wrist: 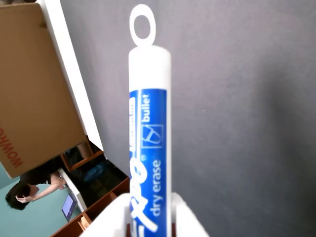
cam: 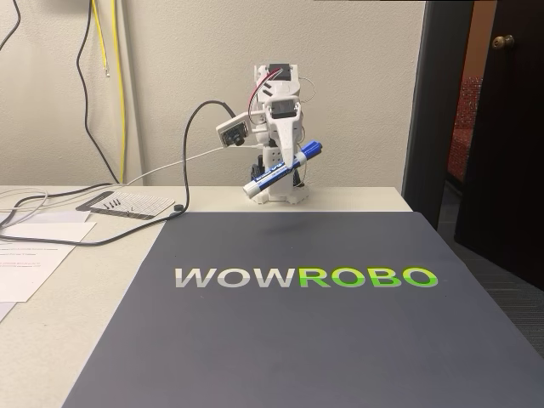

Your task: Pick up the blue marker.

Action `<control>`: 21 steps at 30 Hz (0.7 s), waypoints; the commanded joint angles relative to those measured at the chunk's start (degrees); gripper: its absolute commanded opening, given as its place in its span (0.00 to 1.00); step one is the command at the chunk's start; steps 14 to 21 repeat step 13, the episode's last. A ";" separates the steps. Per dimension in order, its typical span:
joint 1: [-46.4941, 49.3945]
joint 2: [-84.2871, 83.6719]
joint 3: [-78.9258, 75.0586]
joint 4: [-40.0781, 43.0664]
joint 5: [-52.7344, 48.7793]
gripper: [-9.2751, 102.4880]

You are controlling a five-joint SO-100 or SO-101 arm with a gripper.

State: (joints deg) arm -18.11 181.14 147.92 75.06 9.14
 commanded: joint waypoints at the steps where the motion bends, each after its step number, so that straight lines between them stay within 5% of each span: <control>1: 0.18 0.26 -0.18 -0.26 0.09 0.08; 21: 0.44 0.79 -0.18 -0.18 0.18 0.08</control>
